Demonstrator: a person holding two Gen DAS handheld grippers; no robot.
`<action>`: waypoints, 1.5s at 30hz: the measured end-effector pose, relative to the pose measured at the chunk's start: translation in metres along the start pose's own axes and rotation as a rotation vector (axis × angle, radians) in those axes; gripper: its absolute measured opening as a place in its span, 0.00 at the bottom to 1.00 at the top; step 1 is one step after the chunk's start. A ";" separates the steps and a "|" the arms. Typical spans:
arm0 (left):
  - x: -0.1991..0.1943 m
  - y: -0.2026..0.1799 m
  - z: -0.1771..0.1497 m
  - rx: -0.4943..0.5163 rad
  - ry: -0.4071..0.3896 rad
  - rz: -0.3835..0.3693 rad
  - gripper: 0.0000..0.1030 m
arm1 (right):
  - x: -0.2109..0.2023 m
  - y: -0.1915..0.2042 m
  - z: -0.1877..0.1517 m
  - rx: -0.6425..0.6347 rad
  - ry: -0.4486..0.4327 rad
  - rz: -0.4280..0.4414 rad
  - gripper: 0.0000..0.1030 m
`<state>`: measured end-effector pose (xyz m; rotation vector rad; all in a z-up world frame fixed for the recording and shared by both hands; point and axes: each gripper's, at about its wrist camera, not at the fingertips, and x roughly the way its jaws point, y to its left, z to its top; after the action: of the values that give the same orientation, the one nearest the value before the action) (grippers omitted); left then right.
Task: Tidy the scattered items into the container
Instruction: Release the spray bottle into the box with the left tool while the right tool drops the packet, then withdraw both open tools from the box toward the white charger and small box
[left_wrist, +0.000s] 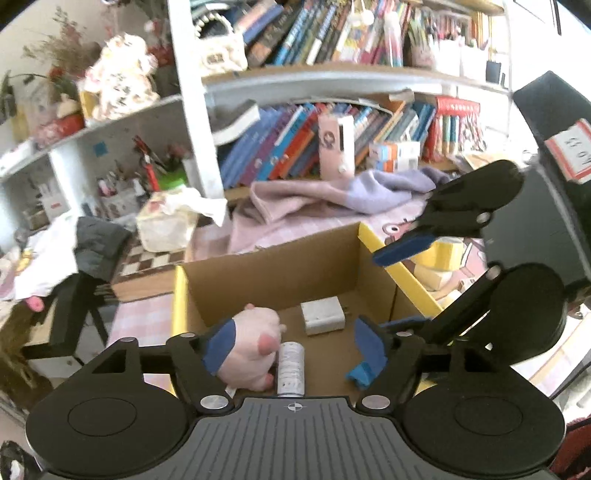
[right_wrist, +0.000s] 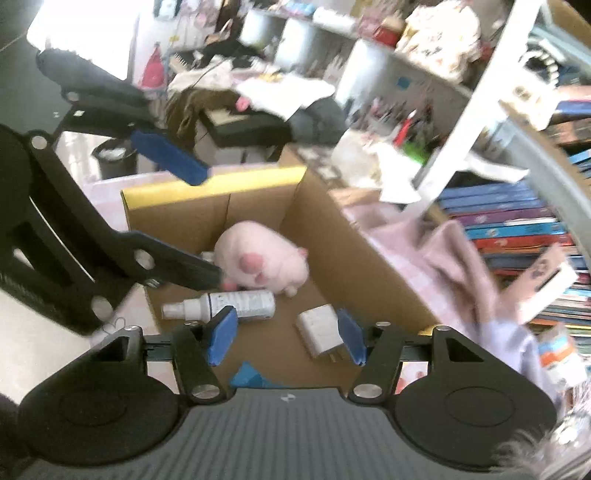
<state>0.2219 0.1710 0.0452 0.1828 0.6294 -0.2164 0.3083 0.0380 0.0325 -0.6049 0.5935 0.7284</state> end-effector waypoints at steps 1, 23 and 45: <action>-0.007 0.001 -0.001 -0.009 -0.011 0.010 0.76 | -0.008 0.001 -0.002 0.011 -0.015 -0.021 0.59; -0.138 -0.036 -0.086 -0.143 -0.102 0.167 0.90 | -0.140 0.078 -0.081 0.424 -0.198 -0.314 0.71; -0.134 -0.101 -0.139 -0.114 0.031 0.103 0.97 | -0.161 0.153 -0.148 0.510 -0.049 -0.315 0.81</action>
<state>0.0126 0.1259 0.0052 0.1083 0.6594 -0.0784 0.0552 -0.0400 -0.0040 -0.1964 0.5925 0.2744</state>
